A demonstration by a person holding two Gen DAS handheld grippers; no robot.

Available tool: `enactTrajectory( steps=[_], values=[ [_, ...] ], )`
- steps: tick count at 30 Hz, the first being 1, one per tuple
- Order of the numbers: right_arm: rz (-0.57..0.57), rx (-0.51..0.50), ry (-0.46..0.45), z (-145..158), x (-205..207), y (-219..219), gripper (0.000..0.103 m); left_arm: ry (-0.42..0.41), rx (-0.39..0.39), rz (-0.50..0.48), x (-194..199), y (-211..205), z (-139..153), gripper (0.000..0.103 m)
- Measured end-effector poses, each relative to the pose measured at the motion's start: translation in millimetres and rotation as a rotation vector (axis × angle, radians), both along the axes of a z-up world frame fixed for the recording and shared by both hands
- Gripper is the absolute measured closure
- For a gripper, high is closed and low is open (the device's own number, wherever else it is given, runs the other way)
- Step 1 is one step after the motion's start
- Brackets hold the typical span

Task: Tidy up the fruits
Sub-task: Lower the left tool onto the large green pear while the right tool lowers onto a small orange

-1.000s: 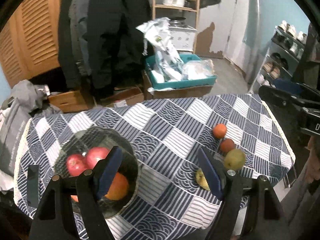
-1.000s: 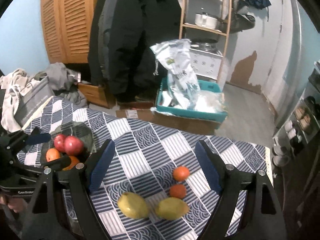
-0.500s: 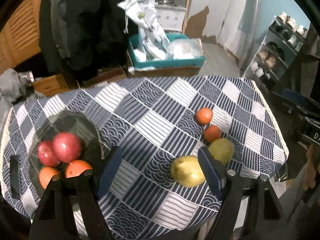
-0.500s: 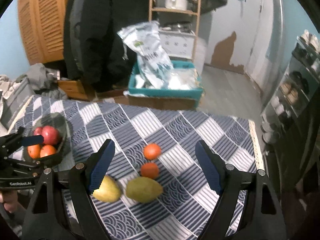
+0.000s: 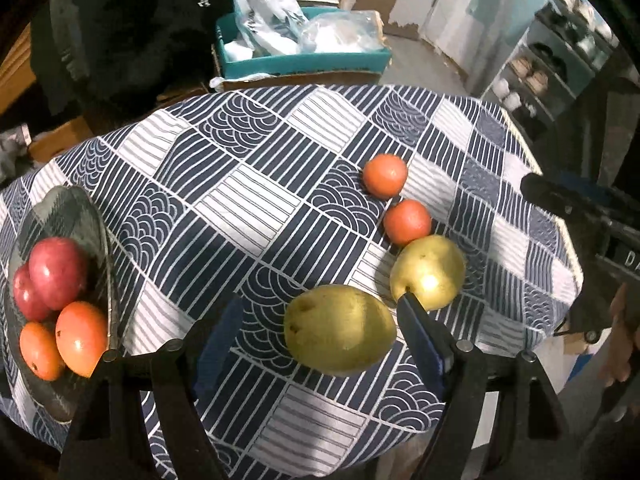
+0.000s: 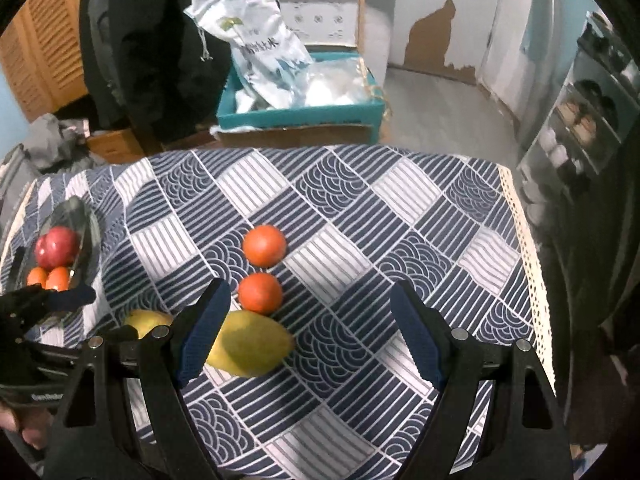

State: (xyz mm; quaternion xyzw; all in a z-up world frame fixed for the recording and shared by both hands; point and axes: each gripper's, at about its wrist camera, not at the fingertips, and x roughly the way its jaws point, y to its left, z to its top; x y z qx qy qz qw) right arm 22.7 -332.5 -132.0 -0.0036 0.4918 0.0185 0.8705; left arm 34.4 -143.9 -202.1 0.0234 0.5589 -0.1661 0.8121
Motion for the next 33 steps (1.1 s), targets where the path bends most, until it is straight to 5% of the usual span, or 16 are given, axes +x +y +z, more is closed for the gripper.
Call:
enactTrajectory(
  steps=[16, 33],
  values=[
    [-0.009, -0.018, 0.073, -31.9, 11.3, -6.1, 0.021, 0.130, 0.028, -0.060, 2.9, -25.5, -50.2, 0.020],
    [0.001, -0.017, 0.110, -51.2, 22.2, -1.7, 0.021, 0.183, 0.002, -0.080, 11.3, -23.1, -62.4, 0.021]
  ],
)
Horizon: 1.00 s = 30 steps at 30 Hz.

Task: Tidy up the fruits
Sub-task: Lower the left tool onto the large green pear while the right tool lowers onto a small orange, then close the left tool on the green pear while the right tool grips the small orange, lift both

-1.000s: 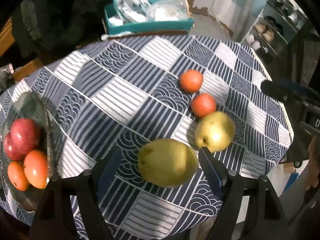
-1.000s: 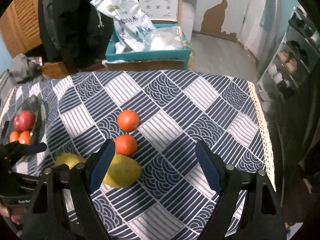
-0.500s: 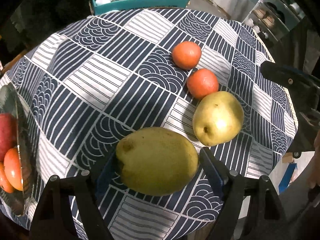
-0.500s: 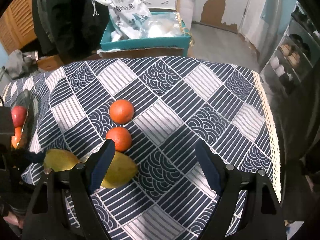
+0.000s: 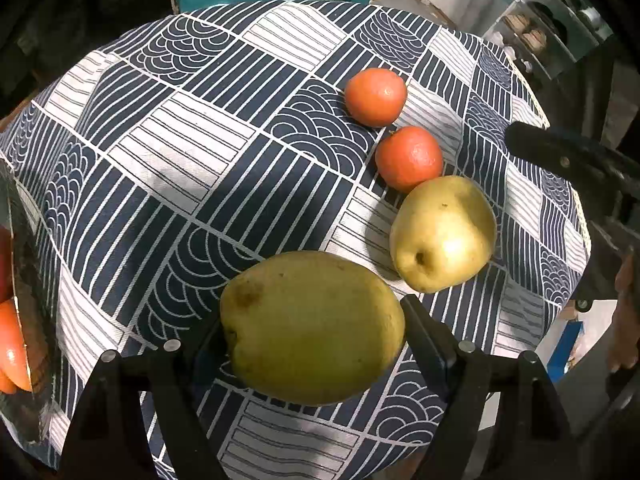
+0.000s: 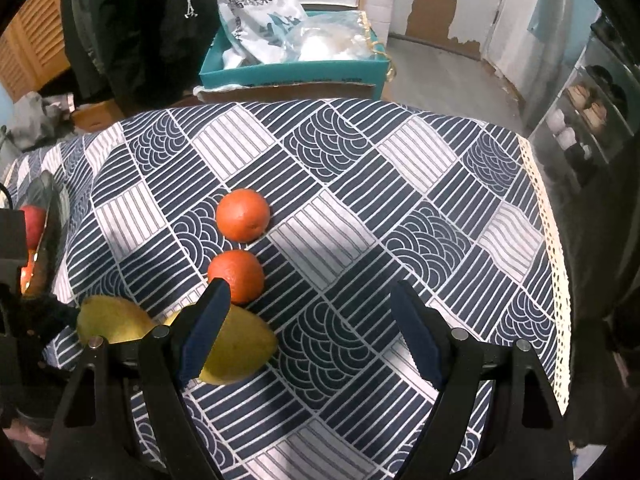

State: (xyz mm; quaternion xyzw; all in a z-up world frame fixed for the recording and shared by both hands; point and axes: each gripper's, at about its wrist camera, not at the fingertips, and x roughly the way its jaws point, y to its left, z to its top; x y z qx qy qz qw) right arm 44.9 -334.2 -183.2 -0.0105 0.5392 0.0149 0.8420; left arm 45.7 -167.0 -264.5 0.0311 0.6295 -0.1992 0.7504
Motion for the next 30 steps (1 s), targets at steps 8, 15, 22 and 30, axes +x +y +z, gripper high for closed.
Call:
enactTrajectory(
  steps=[8, 15, 22, 30],
  values=[
    [0.023, 0.011, 0.006, -9.9, 19.3, 8.1, 0.021, -0.084, 0.016, 0.017, 7.1, 8.5, 19.6, 0.021],
    [0.045, 0.059, 0.046, -27.3, 41.7, 16.8, 0.021, -0.125, 0.035, 0.069, 23.6, 27.8, 25.3, 0.021],
    [0.085, 0.063, 0.080, -43.7, 62.6, 34.7, 0.021, -0.142, 0.045, 0.125, 39.5, 47.6, 24.6, 0.021],
    [0.103, 0.054, 0.121, -60.5, 77.2, 46.0, 0.021, -0.138, 0.026, 0.164, 49.8, 62.9, 26.2, 0.021]
  ],
)
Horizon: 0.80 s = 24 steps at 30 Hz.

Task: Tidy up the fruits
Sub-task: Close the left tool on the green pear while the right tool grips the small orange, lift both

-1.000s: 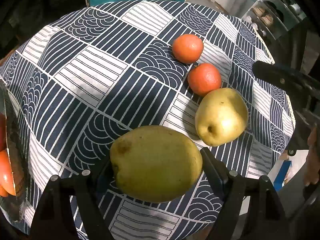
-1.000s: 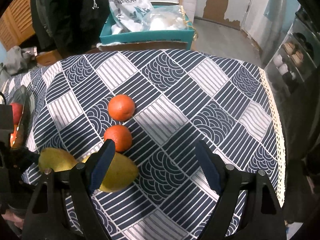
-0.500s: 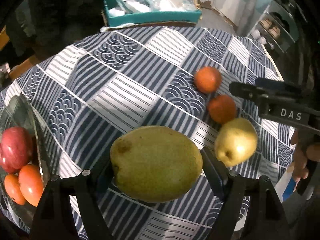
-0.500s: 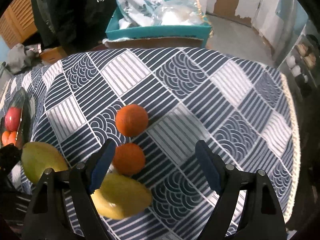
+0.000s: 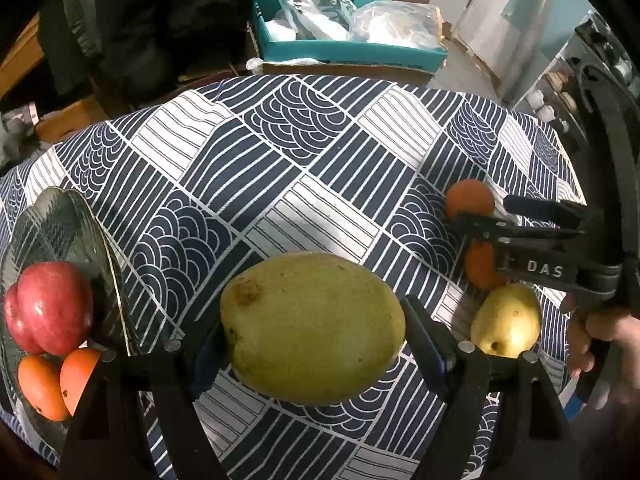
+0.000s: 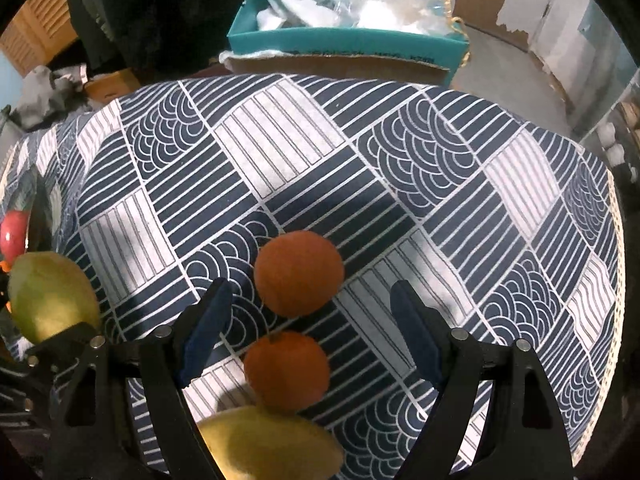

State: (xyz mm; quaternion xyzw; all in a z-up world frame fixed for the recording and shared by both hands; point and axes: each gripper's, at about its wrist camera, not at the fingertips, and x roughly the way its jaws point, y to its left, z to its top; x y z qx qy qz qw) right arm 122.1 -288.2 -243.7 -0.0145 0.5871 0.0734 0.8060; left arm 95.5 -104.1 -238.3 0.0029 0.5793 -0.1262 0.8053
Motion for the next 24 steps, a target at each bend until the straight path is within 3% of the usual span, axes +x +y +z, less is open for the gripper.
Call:
enactTrajectory(
  steps=[6, 8, 10, 17, 24],
  values=[
    [0.002, 0.030, 0.035, -9.8, 4.3, 0.3, 0.037, 0.007, -0.017, 0.005, 1.6, 4.1, 0.9, 0.021],
    [0.006, 0.033, 0.045, -12.2, 5.5, 2.2, 0.050, 0.005, -0.018, 0.004, 1.6, 4.1, 2.0, 0.021],
    [0.010, 0.042, 0.055, -14.1, 5.5, 3.7, 0.055, 0.001, -0.019, 0.001, 1.6, 3.7, 3.1, 0.021],
    [0.012, 0.027, 0.025, -9.9, 3.2, 5.5, 0.058, -0.011, -0.017, 0.001, 0.4, 4.9, 8.4, 0.021],
    [0.009, 0.024, -0.042, 12.6, -4.2, 2.5, 0.058, -0.033, -0.015, 0.007, -1.7, 6.6, 17.5, 0.021]
  ],
)
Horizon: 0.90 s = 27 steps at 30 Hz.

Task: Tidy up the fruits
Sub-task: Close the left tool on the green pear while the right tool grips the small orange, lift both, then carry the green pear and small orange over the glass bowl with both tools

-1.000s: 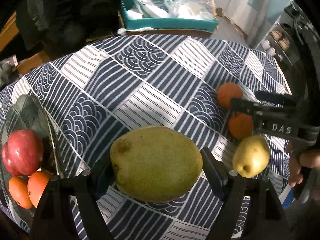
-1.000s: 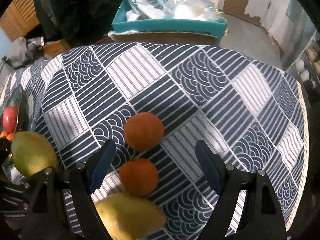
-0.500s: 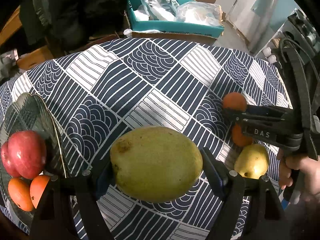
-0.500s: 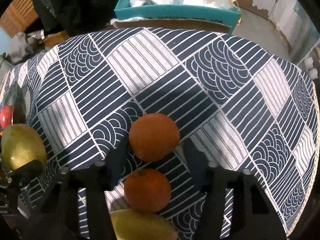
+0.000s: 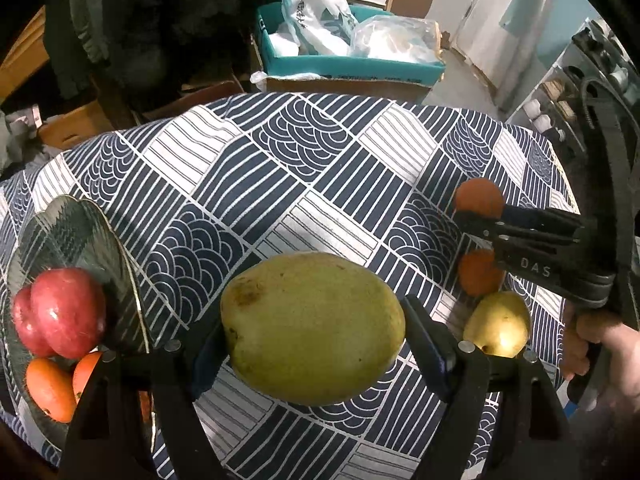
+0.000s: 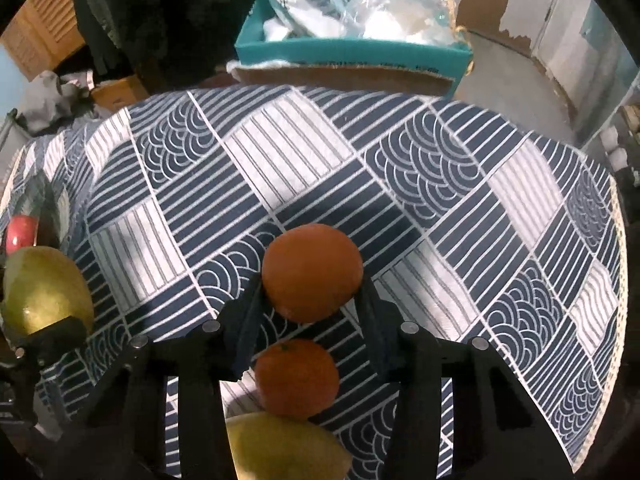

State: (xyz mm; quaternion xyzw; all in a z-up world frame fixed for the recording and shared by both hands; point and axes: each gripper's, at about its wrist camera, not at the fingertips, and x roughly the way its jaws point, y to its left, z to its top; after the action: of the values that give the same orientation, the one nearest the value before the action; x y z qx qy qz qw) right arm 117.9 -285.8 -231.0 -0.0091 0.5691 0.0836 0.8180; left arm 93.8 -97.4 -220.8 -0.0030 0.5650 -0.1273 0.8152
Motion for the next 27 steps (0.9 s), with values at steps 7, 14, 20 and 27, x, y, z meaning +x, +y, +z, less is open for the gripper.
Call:
enactTrajectory(
  steps=[7, 14, 20, 27],
  values=[
    [0.019, -0.009, -0.068, 23.2, -5.9, 7.6, 0.058, -0.038, 0.008, 0.004, -2.7, 4.1, 14.6, 0.021],
    [0.030, 0.016, -0.129, 44.8, -12.1, 14.4, 0.058, -0.065, 0.014, 0.007, -7.2, 8.2, 26.6, 0.021],
    [0.034, 0.041, -0.161, 59.6, -18.1, 16.8, 0.059, -0.088, 0.012, 0.018, -10.9, 13.5, 38.4, 0.021],
    [0.064, 0.068, -0.219, 84.4, -28.5, 29.0, 0.059, -0.124, 0.008, 0.032, -16.7, 22.4, 56.0, 0.021]
  ],
)
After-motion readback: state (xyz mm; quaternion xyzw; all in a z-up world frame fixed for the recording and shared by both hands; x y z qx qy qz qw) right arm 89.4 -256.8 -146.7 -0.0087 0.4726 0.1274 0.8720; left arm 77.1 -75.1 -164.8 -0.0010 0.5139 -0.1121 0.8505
